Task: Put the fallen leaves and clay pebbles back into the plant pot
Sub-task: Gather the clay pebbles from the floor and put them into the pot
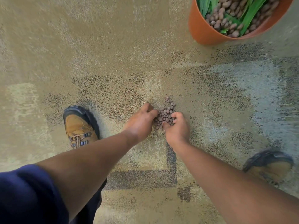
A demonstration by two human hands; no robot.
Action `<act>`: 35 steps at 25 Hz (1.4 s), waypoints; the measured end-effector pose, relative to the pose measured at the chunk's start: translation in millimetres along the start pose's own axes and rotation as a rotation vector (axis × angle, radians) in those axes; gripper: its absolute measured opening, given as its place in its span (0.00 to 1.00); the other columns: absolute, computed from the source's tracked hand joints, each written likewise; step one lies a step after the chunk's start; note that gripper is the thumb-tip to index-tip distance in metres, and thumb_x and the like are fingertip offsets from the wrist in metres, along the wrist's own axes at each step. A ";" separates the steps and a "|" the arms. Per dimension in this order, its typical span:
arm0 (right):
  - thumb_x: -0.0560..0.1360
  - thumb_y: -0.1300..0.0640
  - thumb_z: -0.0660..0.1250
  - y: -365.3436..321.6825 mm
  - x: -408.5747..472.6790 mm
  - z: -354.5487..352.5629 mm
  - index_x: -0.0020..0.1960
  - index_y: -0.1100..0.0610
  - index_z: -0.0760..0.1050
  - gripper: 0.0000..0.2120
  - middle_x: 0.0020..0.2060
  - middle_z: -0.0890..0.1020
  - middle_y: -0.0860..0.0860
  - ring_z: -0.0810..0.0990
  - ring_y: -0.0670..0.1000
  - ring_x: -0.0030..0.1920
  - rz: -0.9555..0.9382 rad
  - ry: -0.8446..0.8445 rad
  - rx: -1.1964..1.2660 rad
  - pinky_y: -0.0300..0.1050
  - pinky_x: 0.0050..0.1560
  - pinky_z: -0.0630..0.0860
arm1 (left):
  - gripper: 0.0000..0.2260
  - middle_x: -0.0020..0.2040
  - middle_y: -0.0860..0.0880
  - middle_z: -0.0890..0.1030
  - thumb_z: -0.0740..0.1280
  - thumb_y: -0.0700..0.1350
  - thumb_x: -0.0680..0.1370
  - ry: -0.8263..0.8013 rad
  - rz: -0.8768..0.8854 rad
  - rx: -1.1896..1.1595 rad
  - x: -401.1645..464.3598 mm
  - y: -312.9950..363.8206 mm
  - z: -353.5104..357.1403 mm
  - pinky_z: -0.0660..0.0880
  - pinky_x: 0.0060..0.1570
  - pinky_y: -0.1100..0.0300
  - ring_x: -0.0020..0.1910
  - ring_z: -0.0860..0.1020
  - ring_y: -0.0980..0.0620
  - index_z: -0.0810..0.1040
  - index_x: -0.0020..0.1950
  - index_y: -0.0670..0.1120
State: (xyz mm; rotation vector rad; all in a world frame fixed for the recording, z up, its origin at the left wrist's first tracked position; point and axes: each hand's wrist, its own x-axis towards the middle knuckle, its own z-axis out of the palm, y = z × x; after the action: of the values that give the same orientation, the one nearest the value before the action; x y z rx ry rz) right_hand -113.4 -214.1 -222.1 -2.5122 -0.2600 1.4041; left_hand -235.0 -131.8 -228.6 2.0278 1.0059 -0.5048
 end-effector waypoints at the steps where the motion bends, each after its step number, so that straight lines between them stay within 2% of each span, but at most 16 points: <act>1: 0.77 0.58 0.74 0.2 0.5 0.4 0.54 0.47 0.73 0.12 0.61 0.76 0.51 0.80 0.55 0.57 0.000 0.004 -0.003 0.53 0.56 0.84 | 0.15 0.66 0.47 0.71 0.67 0.38 0.81 0.001 0.009 0.004 1.2 4.0 -1.0 0.80 0.57 0.61 0.57 0.77 0.50 0.76 0.68 0.48; 6: 0.77 0.59 0.74 1.1 6.5 1.4 0.51 0.48 0.77 0.09 0.58 0.80 0.53 0.81 0.55 0.53 0.006 0.030 -0.021 0.49 0.51 0.84 | 0.12 0.66 0.44 0.72 0.67 0.41 0.82 -0.017 0.053 0.050 8.9 14.6 -5.5 0.81 0.53 0.60 0.56 0.79 0.47 0.78 0.65 0.46; 9: 0.76 0.59 0.75 2.4 10.9 -1.7 0.54 0.50 0.81 0.09 0.57 0.81 0.52 0.82 0.55 0.53 -0.003 0.026 -0.006 0.40 0.42 0.80 | 0.11 0.66 0.45 0.73 0.65 0.40 0.83 -0.029 0.053 0.036 10.5 13.2 -7.2 0.82 0.49 0.62 0.55 0.80 0.47 0.79 0.64 0.46; 10: 0.76 0.59 0.76 2.5 12.8 -3.4 0.55 0.51 0.82 0.09 0.58 0.82 0.52 0.83 0.55 0.53 -0.008 0.036 0.008 0.40 0.43 0.81 | 0.11 0.67 0.45 0.73 0.65 0.40 0.83 -0.025 0.054 0.025 10.3 12.0 -7.2 0.82 0.49 0.62 0.55 0.80 0.47 0.79 0.65 0.47; 13: 0.75 0.59 0.76 2.7 17.9 -10.7 0.56 0.50 0.82 0.11 0.57 0.83 0.51 0.85 0.54 0.53 -0.022 0.053 0.032 0.48 0.47 0.86 | 0.12 0.65 0.47 0.76 0.66 0.40 0.82 0.010 0.046 -0.035 11.2 7.6 -8.3 0.82 0.51 0.62 0.57 0.81 0.47 0.80 0.64 0.48; 17: 0.76 0.60 0.75 3.4 19.4 -26.6 0.54 0.50 0.81 0.10 0.57 0.82 0.51 0.84 0.51 0.49 -0.056 0.031 0.065 0.37 0.41 0.81 | 0.11 0.59 0.51 0.78 0.68 0.39 0.81 0.062 -0.025 -0.242 14.9 6.3 -14.7 0.82 0.53 0.62 0.57 0.81 0.49 0.82 0.62 0.47; 20: 0.76 0.61 0.75 3.6 16.5 -34.4 0.55 0.52 0.81 0.10 0.54 0.82 0.50 0.84 0.48 0.48 -0.088 0.001 0.096 0.34 0.40 0.79 | 0.12 0.59 0.50 0.79 0.68 0.39 0.81 0.057 -0.043 -0.206 18.4 6.5 -15.9 0.83 0.52 0.63 0.57 0.81 0.49 0.81 0.64 0.47; 22: 0.75 0.61 0.75 3.6 14.9 -37.1 0.54 0.52 0.82 0.09 0.52 0.83 0.49 0.83 0.47 0.47 -0.098 -0.002 0.104 0.38 0.42 0.82 | 0.13 0.60 0.48 0.80 0.66 0.38 0.82 0.065 -0.022 -0.139 20.5 9.1 -16.6 0.84 0.48 0.61 0.55 0.82 0.47 0.81 0.65 0.47; 24: 0.75 0.62 0.75 2.6 15.2 -39.8 0.52 0.52 0.82 0.09 0.51 0.83 0.50 0.83 0.49 0.48 -0.094 0.008 0.123 0.41 0.46 0.83 | 0.11 0.58 0.47 0.80 0.63 0.38 0.83 0.087 0.000 -0.086 22.4 12.0 -18.9 0.83 0.44 0.62 0.52 0.82 0.47 0.82 0.61 0.46; 28: 0.75 0.64 0.75 -2.2 16.2 -43.5 0.49 0.50 0.81 0.10 0.49 0.83 0.49 0.81 0.45 0.44 -0.100 0.010 0.151 0.33 0.40 0.77 | 0.08 0.52 0.48 0.81 0.63 0.39 0.84 0.087 -0.010 -0.023 28.6 13.3 -24.6 0.82 0.41 0.63 0.48 0.82 0.48 0.83 0.52 0.45; 30: 0.75 0.64 0.75 -6.7 16.1 -45.8 0.48 0.49 0.80 0.11 0.48 0.84 0.49 0.81 0.44 0.44 -0.110 0.014 0.163 0.33 0.40 0.76 | 0.09 0.49 0.50 0.80 0.63 0.36 0.83 0.058 -0.026 -0.019 32.0 12.7 -25.3 0.80 0.37 0.68 0.47 0.82 0.49 0.81 0.48 0.45; 33: 0.74 0.64 0.75 -11.4 13.9 -49.3 0.47 0.49 0.81 0.11 0.47 0.84 0.48 0.84 0.49 0.47 -0.100 0.014 0.211 0.39 0.44 0.82 | 0.11 0.42 0.52 0.80 0.64 0.30 0.79 0.015 -0.139 -0.148 38.2 10.2 -31.5 0.76 0.33 0.75 0.47 0.82 0.54 0.78 0.41 0.43; 35: 0.74 0.64 0.75 -17.7 8.9 -56.0 0.48 0.48 0.81 0.11 0.47 0.84 0.48 0.85 0.51 0.48 -0.086 0.020 0.260 0.44 0.46 0.85 | 0.11 0.41 0.46 0.81 0.66 0.29 0.77 0.005 -0.262 -0.275 43.9 13.1 -48.3 0.80 0.37 0.70 0.48 0.85 0.53 0.78 0.39 0.43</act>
State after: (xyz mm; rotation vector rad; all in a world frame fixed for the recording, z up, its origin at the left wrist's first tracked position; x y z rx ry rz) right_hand -61.6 -202.0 -195.8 -2.2756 -0.1677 1.2882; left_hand -197.9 -76.9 -221.2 1.6653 1.2791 -0.4691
